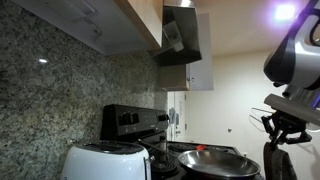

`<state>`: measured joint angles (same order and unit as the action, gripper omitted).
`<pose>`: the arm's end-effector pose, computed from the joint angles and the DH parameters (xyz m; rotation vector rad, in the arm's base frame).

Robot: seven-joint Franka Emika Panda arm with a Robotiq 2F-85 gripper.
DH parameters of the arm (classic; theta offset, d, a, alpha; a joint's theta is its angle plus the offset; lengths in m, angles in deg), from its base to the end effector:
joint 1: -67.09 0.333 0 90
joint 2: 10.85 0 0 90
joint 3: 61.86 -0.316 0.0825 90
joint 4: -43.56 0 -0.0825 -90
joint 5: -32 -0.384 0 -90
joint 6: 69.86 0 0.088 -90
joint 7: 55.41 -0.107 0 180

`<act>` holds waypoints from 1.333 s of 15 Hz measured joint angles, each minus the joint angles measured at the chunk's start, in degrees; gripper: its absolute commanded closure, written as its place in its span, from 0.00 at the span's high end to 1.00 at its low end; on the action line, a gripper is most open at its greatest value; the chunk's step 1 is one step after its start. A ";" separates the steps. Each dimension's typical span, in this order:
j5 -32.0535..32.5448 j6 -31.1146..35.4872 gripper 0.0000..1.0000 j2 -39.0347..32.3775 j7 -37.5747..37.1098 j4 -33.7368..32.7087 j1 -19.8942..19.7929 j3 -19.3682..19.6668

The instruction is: Remove the towel from the oven door handle and use it to wipe the silver pan, place the towel on the countertop

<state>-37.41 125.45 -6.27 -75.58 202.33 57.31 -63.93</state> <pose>0.3515 -0.1546 0.2904 -1.8241 2.1967 -0.8432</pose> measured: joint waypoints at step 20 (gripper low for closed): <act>-21.64 3.19 0.04 31.84 9.94 -3.16 -10.63 -24.47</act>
<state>-59.05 128.64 25.57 -65.64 199.17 46.68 -88.40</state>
